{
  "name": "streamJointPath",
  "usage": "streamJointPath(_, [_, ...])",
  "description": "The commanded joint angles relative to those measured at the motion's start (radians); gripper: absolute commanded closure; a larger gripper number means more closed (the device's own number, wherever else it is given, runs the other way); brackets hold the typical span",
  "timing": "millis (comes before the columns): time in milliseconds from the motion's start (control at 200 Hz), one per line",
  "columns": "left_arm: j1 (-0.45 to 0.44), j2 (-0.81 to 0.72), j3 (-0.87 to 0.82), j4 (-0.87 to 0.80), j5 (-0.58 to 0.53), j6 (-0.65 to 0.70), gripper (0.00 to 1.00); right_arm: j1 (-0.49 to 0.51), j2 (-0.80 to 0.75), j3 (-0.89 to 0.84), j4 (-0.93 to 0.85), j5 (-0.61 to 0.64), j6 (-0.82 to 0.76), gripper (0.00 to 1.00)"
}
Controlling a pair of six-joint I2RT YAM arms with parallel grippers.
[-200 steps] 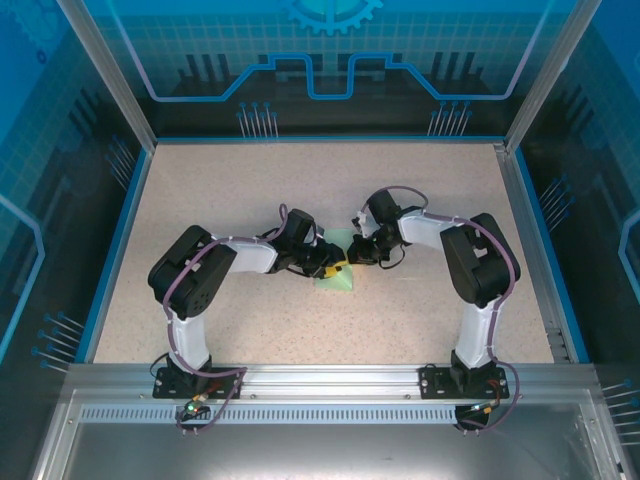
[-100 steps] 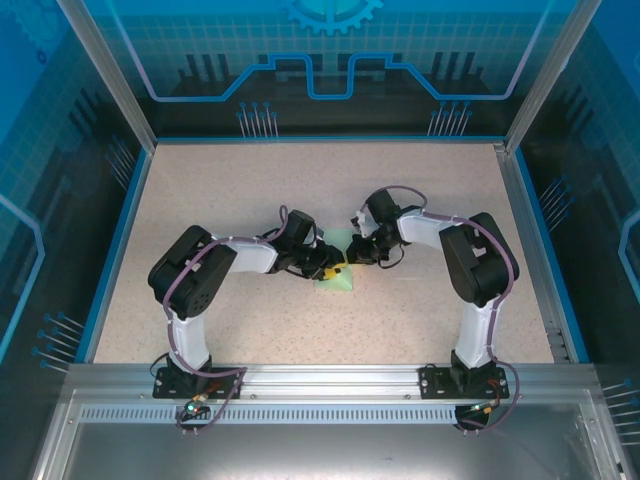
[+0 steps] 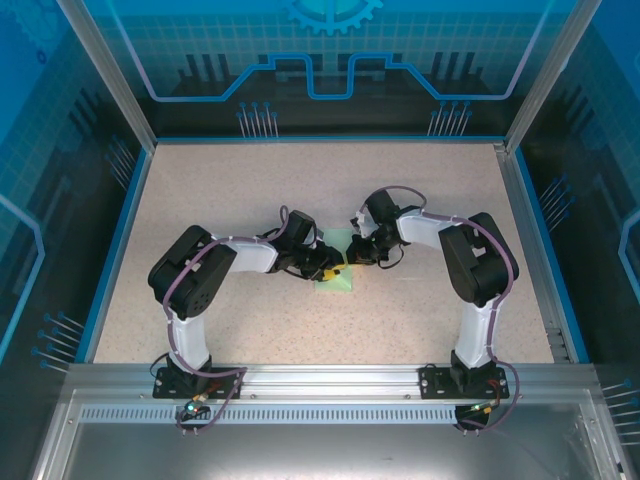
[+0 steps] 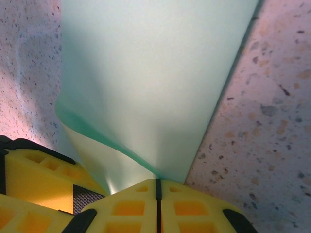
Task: Fold a paper plane with a square sheet of paper (pick it up from the middle)
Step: Fold the triangle a second time at the center of the table.
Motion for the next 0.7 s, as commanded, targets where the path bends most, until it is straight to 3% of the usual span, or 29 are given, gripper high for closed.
streamJointPath(0, [-0.010, 0.019, 0.029, -0.037, 0.004, 0.026, 0.69, 0.016, 0.014, 0.015, -0.040, 0.028, -0.010, 0.92])
streamJointPath(695, [-0.009, 0.032, 0.041, -0.071, -0.007, 0.034, 0.70, 0.013, -0.020, 0.001, -0.029, 0.040, 0.000, 0.92])
